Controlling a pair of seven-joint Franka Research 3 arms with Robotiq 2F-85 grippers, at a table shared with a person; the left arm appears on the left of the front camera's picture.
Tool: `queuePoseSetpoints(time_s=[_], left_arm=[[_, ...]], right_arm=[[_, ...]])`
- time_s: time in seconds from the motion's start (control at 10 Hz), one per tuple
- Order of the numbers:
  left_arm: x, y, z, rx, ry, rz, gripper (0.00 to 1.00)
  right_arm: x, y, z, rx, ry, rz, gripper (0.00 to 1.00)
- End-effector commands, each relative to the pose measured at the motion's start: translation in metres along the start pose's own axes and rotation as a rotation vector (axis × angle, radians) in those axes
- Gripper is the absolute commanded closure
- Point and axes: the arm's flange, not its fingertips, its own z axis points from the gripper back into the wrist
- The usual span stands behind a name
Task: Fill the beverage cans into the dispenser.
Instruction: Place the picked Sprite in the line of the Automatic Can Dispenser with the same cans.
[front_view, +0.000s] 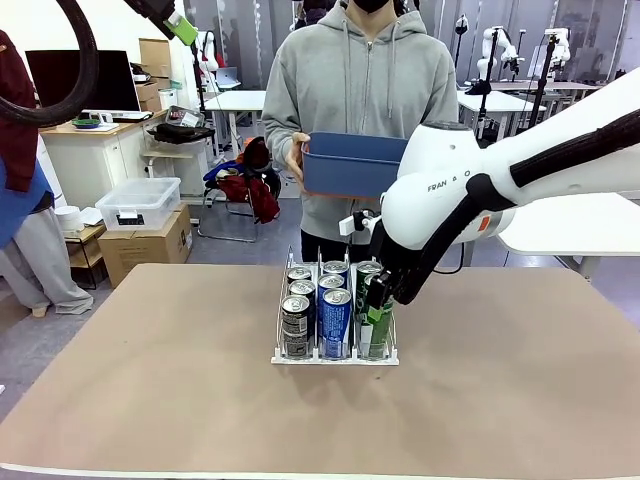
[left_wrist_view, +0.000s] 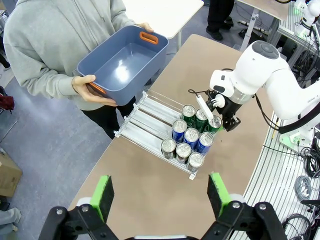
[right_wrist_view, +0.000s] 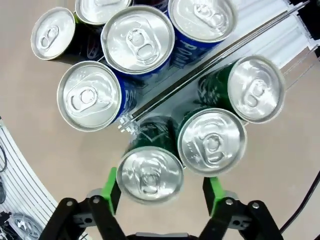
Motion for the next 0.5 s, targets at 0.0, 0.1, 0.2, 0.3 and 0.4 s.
queuePoseSetpoints(time_s=[0.0, 0.1, 0.2, 0.3, 0.4], left_arm=[[-0.004, 0.000, 0.001, -0.015, -0.007, -0.006, 0.00], [-0.004, 0.000, 0.001, -0.015, -0.007, -0.006, 0.00], [-0.004, 0.000, 0.001, -0.015, -0.007, -0.006, 0.00], [-0.004, 0.000, 0.001, -0.015, -0.007, -0.006, 0.00], [-0.004, 0.000, 0.001, -0.015, -0.007, -0.006, 0.00]], right_arm=[[-0.009, 0.004, 0.017, 0.012, -0.016, -0.039, 0.00], [-0.014, 0.005, 0.025, 0.013, -0.027, -0.044, 0.00], [-0.017, 0.006, 0.030, 0.017, -0.047, -0.049, 0.00], [-0.019, 0.009, 0.034, 0.024, -0.062, -0.064, 0.00], [-0.005, 0.004, 0.028, 0.001, -0.038, -0.027, 0.00]])
